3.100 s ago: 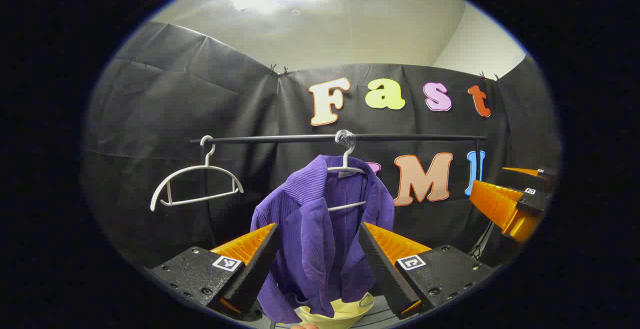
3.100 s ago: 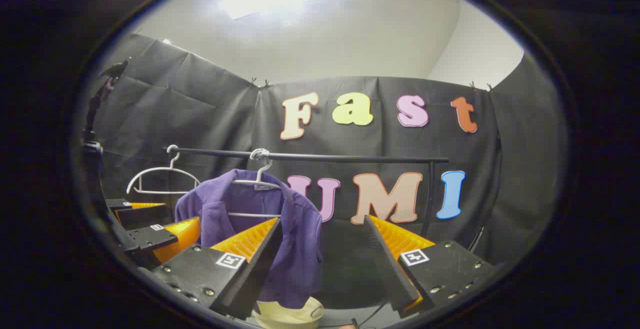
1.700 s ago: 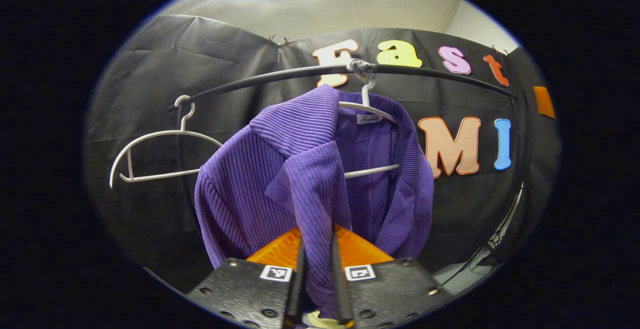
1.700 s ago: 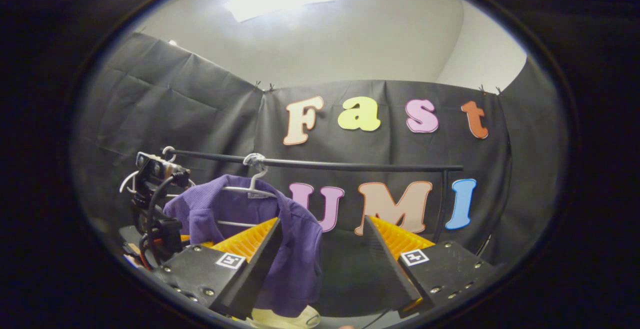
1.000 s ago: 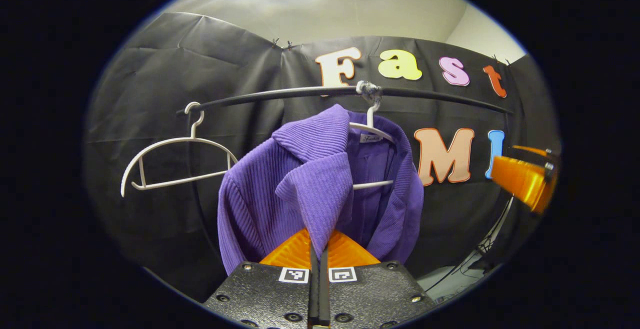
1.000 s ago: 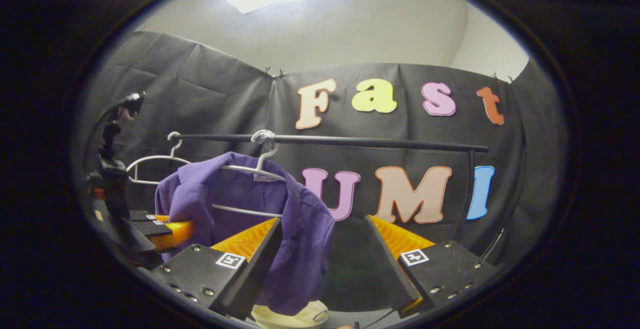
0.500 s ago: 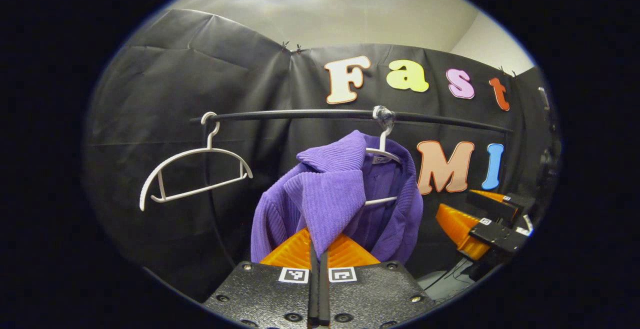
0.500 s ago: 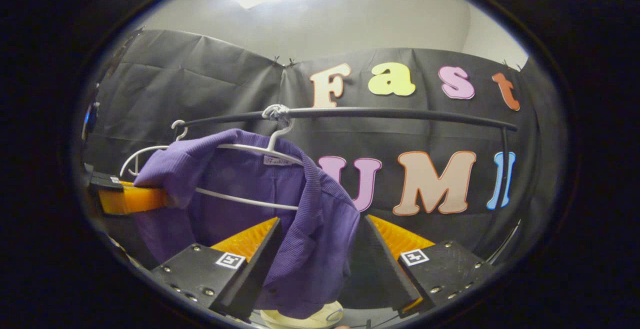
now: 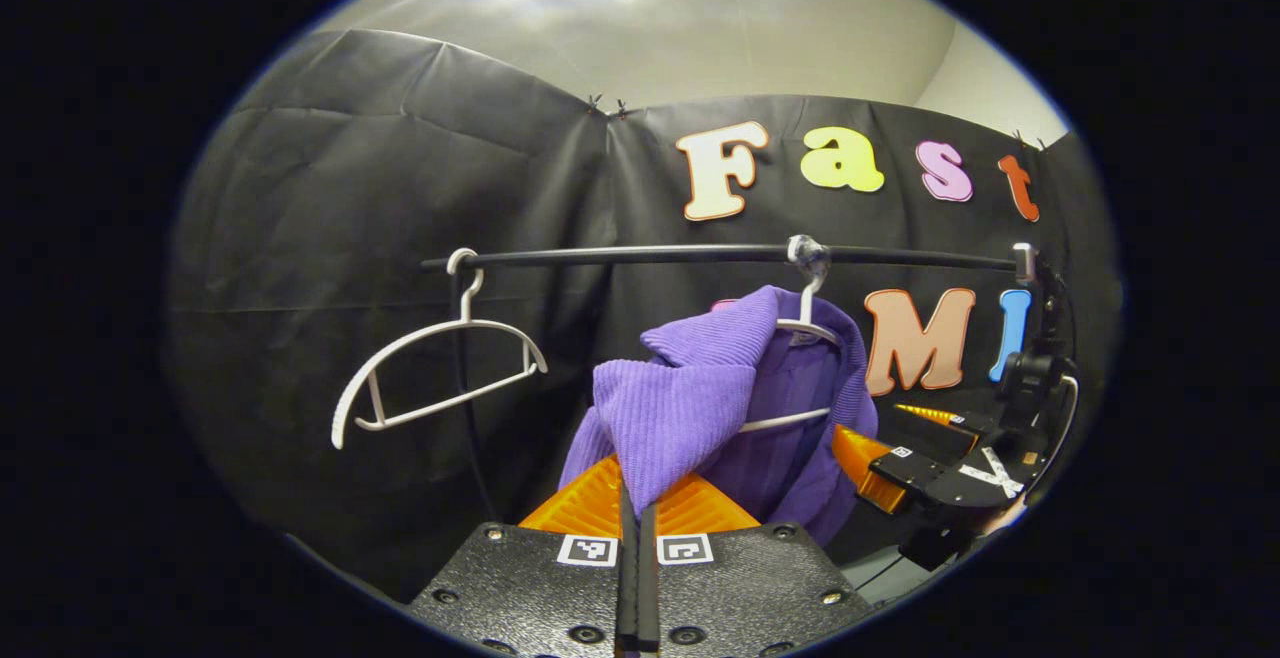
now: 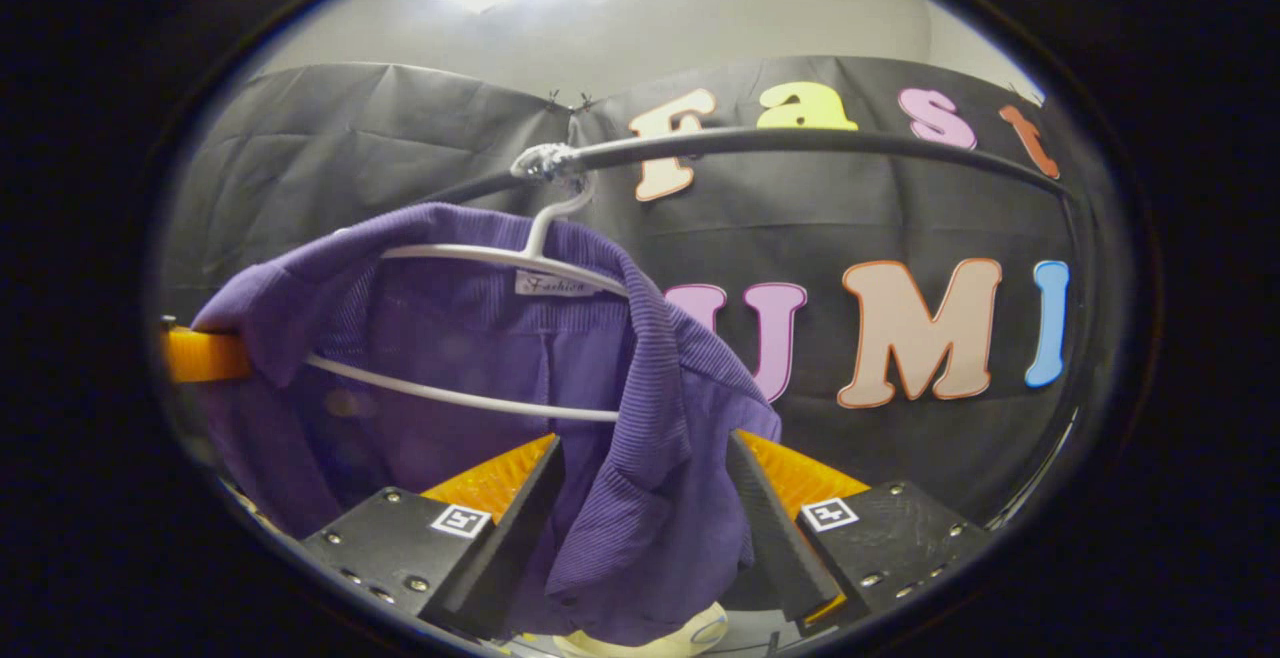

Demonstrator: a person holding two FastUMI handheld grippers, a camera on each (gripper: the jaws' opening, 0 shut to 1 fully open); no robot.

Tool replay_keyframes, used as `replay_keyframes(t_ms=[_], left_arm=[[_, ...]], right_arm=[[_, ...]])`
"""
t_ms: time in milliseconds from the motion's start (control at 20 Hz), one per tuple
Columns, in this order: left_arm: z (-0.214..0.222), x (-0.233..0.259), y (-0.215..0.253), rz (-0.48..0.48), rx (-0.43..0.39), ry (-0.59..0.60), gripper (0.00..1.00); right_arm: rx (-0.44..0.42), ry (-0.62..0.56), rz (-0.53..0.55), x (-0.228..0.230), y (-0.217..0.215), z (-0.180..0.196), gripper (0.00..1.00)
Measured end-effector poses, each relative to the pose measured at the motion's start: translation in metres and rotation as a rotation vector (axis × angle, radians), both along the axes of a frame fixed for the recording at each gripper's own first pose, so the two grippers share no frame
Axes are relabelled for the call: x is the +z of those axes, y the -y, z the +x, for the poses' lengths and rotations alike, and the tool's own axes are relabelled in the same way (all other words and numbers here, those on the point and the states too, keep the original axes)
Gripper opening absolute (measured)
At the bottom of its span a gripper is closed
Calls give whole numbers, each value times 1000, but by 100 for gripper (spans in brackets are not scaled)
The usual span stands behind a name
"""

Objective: Grasp the clothes on the hanger with both hands and then place them into the laundry hamper below.

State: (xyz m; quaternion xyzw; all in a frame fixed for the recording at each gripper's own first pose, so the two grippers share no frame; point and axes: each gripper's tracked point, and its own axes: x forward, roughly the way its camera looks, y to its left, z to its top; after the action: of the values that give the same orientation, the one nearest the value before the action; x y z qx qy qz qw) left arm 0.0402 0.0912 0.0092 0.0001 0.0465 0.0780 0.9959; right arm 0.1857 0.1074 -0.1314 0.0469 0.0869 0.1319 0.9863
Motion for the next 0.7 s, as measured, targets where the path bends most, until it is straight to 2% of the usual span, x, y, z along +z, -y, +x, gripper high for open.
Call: replay_keyframes(t_ms=[150, 200, 300, 450, 550, 650, 700], left_arm=[[-2, 4, -6, -6, 30, 9, 0], [-2, 4, -10, -7, 41, 12, 1], [-2, 8, -14, -9, 58, 29, 0], [-2, 10, -17, -10, 65, 48, 0], [0, 10, -19, -6, 65, 48, 0], [-1, 8, -19, -6, 63, 45, 0], [-1, 8, -20, -5, 64, 45, 0]], right_arm=[[3, -44, 34, -21, -13, 13, 97], [-2, -49, 35, -24, -14, 16, 94], [-19, -58, 33, -33, -17, 24, 97], [-29, -75, 43, -43, -20, 32, 96], [-36, -81, 36, -49, -20, 36, 85], [-27, -77, 44, -49, -24, 37, 85], [-30, -79, 46, -51, -24, 37, 81]])
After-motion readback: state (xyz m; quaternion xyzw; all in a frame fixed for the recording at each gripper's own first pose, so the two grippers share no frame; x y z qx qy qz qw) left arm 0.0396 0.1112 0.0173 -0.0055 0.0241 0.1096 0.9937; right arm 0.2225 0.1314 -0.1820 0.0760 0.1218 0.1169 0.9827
